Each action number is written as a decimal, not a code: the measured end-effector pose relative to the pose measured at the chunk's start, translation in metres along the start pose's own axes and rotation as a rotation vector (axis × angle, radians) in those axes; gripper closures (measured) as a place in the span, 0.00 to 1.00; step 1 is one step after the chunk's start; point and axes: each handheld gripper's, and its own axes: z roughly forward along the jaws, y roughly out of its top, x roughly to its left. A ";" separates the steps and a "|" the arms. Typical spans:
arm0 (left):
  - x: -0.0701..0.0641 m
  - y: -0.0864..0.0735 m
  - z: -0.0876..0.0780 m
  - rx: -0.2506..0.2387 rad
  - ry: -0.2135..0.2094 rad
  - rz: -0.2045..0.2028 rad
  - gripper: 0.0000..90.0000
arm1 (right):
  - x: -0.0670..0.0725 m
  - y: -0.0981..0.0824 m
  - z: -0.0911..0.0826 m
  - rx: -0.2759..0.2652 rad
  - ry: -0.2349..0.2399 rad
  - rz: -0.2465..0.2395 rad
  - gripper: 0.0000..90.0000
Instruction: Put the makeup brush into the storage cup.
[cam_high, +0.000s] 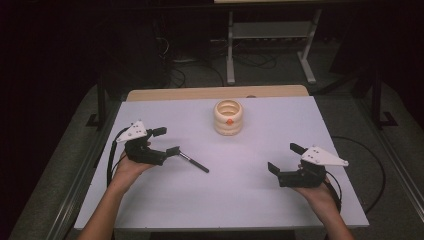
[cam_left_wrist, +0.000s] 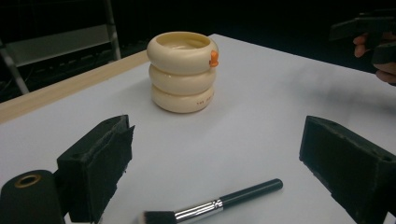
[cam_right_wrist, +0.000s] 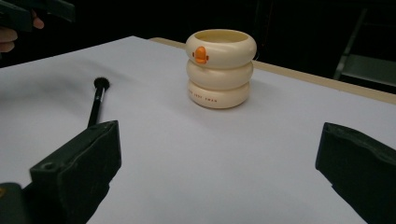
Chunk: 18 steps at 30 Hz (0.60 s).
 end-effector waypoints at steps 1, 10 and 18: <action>0.001 0.001 0.002 -0.009 0.001 0.000 0.10 | 0.000 0.000 0.000 -0.001 0.002 0.002 0.00; 0.005 0.006 0.009 -0.011 -0.003 0.002 0.10 | 0.000 0.001 -0.001 -0.001 0.001 0.017 0.00; 0.009 0.012 0.018 -0.002 -0.016 0.020 0.10 | -0.001 0.001 -0.002 -0.002 -0.004 0.014 0.00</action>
